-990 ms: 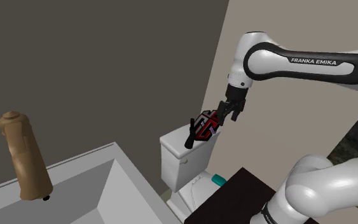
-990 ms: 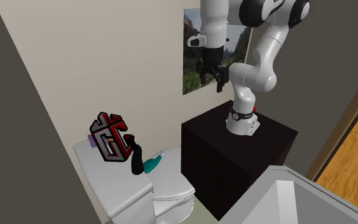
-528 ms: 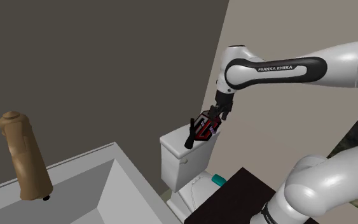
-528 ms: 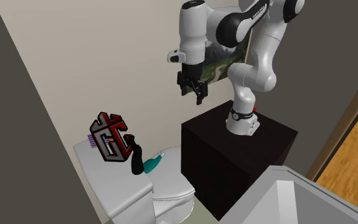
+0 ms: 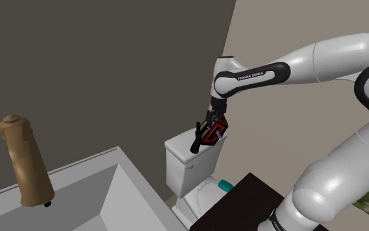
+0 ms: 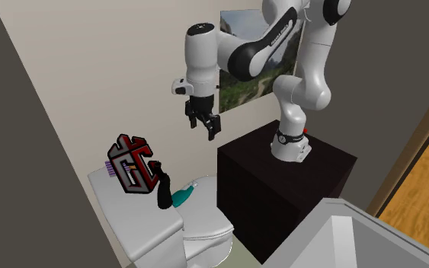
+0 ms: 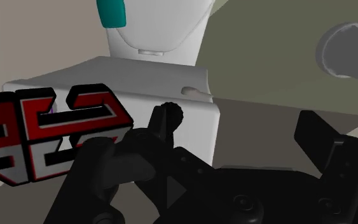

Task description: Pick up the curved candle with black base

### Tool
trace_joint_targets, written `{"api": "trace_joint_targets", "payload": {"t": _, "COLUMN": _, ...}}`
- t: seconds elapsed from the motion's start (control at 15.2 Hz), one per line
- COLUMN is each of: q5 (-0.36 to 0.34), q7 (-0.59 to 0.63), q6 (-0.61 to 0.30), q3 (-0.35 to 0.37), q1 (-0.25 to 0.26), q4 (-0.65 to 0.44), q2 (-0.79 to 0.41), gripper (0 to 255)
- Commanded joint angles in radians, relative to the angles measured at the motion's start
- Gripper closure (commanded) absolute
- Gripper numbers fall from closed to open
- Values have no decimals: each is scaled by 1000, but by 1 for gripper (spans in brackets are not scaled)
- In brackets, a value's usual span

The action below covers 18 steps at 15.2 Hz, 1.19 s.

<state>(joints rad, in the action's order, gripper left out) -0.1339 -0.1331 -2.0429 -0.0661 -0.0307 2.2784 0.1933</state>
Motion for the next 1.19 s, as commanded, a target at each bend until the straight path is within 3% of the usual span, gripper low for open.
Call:
{"api": "trace_joint_targets", "payload": {"t": 0.0, "q5": -19, "q7": -23, "q6": -42, "q3": -6, "q1": -4, "q4": -33, "q2": -70, "gripper": 0}}
{"api": "trace_joint_targets", "payload": {"t": 0.79, "q5": -105, "q7": -153, "q6": -160, "q3": -30, "q1": -32, "q4": -402, "q2": -519, "gripper": 0}}
{"api": "trace_joint_targets", "payload": {"t": 1.12, "q5": -113, "q7": -148, "q6": -204, "q3": -32, "q1": -34, "q4": -407, "q2": -567, "gripper": 0}}
